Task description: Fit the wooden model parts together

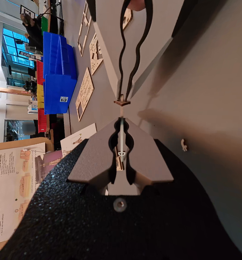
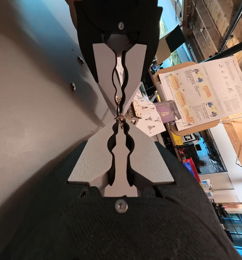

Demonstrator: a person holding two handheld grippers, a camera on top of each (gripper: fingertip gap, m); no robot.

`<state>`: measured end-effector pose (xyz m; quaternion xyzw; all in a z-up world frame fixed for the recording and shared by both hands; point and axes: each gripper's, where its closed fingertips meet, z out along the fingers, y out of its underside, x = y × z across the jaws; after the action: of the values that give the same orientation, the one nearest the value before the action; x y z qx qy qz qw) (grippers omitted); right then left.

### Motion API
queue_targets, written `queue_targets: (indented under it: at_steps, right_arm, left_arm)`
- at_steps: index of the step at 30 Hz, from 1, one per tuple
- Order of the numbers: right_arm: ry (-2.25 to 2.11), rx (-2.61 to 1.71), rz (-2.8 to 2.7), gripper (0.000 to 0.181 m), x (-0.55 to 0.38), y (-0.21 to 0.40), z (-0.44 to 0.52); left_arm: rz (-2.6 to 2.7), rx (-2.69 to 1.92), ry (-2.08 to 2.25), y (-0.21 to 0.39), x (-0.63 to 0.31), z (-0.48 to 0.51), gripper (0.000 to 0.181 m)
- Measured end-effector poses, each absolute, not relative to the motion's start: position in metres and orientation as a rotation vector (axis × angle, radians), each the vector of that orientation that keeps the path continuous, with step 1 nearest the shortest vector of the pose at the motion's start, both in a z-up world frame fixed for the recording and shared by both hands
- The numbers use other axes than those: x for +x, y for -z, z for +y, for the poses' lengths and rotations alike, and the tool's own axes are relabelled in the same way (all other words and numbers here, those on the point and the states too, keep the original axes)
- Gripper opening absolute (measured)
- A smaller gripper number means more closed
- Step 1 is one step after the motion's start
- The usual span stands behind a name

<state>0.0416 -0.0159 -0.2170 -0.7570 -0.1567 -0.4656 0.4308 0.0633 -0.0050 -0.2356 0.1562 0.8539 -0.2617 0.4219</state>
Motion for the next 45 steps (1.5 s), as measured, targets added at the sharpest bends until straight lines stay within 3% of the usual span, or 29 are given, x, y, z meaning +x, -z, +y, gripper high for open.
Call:
queue_targets:
  at_steps: [45]
  right_arm:
    - [1.209, -1.994, -0.435, 0.001, 0.044, 0.233, -0.019]
  left_arm:
    - [2.138, 0.361, 0.576, 0.248, 0.066, -0.006, 0.0]
